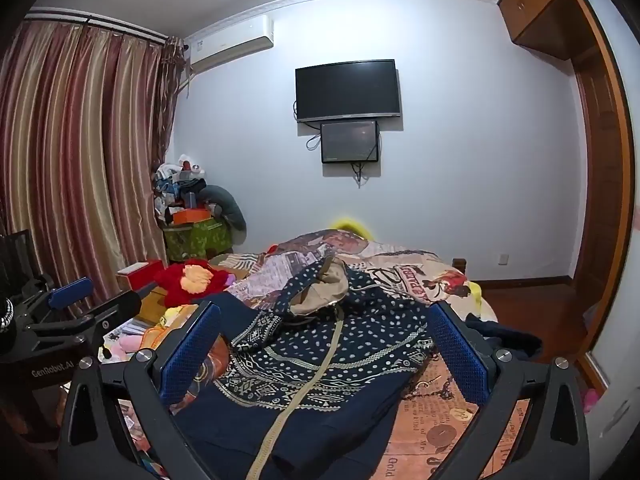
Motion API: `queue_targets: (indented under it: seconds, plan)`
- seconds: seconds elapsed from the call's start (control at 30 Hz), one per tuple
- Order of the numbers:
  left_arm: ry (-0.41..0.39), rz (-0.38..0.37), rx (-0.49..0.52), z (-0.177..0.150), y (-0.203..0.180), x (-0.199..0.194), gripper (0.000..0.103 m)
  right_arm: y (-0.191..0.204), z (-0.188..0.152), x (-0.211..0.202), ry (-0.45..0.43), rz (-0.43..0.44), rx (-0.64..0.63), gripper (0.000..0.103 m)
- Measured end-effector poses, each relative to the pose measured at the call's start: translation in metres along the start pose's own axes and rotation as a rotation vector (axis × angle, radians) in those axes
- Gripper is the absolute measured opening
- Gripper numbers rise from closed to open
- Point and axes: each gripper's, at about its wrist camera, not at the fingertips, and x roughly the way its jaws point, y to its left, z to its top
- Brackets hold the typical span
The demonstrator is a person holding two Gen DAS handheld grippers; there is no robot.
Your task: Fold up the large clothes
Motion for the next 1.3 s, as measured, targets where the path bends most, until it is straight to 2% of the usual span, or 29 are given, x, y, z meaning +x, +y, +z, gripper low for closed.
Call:
queue_targets:
  seconds: [1.3]
  plan:
    - [0.0,0.005,-0.005,0.0007,0.0049,0.0002,0.103,0.0057,0.0015,-0.0002,-0.004,0.01,-0.003,0.103]
